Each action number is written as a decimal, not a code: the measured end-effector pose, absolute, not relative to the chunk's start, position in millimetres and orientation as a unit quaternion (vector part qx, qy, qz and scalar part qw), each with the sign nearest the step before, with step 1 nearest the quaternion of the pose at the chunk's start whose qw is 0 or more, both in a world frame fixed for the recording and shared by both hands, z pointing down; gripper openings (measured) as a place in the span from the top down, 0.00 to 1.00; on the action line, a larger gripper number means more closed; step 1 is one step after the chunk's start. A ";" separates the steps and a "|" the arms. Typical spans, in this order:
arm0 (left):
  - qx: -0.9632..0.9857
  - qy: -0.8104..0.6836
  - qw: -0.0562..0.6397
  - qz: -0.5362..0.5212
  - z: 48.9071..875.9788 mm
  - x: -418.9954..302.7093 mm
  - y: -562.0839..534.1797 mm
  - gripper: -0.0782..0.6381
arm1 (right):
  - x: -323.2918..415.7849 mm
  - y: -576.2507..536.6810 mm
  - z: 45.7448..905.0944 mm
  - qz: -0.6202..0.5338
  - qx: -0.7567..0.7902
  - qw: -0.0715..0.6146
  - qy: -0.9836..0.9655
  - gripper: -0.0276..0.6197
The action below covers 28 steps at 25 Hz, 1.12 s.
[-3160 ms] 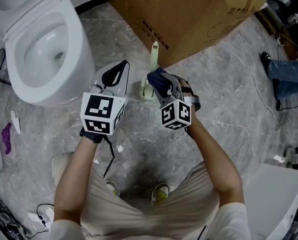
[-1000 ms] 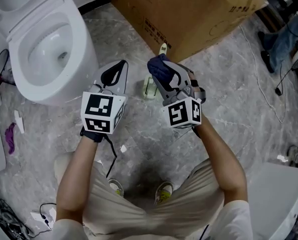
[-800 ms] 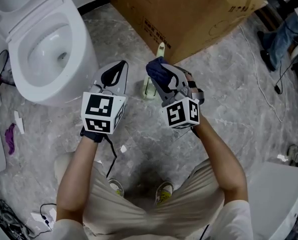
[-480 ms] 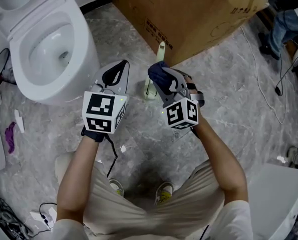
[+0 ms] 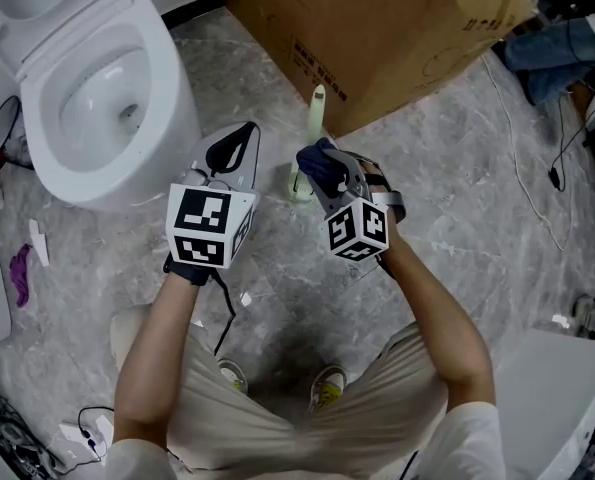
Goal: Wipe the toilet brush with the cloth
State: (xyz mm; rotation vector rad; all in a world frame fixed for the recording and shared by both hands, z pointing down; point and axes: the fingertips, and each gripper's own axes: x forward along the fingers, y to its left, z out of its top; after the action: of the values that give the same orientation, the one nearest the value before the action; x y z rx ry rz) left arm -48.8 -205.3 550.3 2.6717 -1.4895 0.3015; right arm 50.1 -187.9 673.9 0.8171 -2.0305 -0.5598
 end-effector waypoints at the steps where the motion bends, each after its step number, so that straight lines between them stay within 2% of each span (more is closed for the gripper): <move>1: 0.869 -0.484 0.034 0.098 550.4 -48.8 -205.5 0.89 | 52.1 -188.4 678.3 -0.218 0.326 0.432 -0.812 0.68; 13: 0.869 -0.483 0.036 0.100 551.7 -48.3 -207.1 0.89 | 66.5 -187.6 720.8 -0.168 0.310 0.480 -0.803 0.68; 18: 0.873 -0.478 0.031 0.092 549.0 -46.8 -209.7 0.89 | 67.3 -169.7 755.7 -0.128 0.321 0.477 -0.808 0.68; 21: 0.872 -0.479 0.045 0.088 553.6 -46.1 -216.3 0.89 | 62.7 -154.1 775.5 -0.174 0.312 0.486 -0.797 0.68; 24: 0.879 -0.466 0.053 0.086 550.2 -42.7 -221.7 0.89 | 50.6 -164.2 749.5 -0.232 0.370 0.443 -0.783 0.68; 28: 0.888 -0.447 0.026 0.106 540.3 -48.2 -229.3 0.89 | 28.6 -155.3 695.5 -0.264 0.461 0.363 -0.766 0.69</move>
State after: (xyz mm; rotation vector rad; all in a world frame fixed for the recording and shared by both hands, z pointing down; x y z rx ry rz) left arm -48.2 -229.3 540.3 2.7442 -1.3829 0.3281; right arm 28.6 -155.3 695.5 1.1880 -1.9709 -0.6795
